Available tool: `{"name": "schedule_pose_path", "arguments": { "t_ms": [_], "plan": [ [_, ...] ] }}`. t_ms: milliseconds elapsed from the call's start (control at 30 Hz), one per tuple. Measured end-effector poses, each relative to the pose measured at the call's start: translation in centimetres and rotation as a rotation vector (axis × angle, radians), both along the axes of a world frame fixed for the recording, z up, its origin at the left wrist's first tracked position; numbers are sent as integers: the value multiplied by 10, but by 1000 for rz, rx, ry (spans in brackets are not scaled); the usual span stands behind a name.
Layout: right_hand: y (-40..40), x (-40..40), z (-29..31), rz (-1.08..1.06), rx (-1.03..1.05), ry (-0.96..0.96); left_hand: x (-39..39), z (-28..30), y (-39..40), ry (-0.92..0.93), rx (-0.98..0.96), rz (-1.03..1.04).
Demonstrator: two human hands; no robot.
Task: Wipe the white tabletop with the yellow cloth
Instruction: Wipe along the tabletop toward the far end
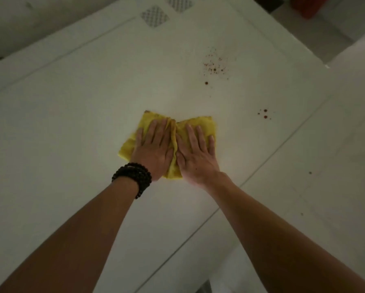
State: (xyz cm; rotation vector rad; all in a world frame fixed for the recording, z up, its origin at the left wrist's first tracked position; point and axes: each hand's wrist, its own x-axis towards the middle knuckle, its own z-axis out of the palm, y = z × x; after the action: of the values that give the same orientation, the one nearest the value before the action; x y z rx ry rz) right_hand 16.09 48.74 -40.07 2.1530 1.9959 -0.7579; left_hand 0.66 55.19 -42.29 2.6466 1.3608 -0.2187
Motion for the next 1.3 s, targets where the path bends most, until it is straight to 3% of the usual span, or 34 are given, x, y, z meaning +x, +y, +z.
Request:
{"name": "schedule_pose_path", "arguments": {
  "t_ms": [167,400,967,1300],
  "plan": [
    [32,15,2,89,-12,-4,9,2,30,-15,13,-74],
    [20,15,6,68,-10,10,-1,1,9,8,13,-46],
    [-198,-62,-1,-89,-31,-21,-85,7,-199,-32,-92,-9],
    [-170,-50,1,-212,-10,12,-64,8,-163,3,-154,142]
  ]
}}
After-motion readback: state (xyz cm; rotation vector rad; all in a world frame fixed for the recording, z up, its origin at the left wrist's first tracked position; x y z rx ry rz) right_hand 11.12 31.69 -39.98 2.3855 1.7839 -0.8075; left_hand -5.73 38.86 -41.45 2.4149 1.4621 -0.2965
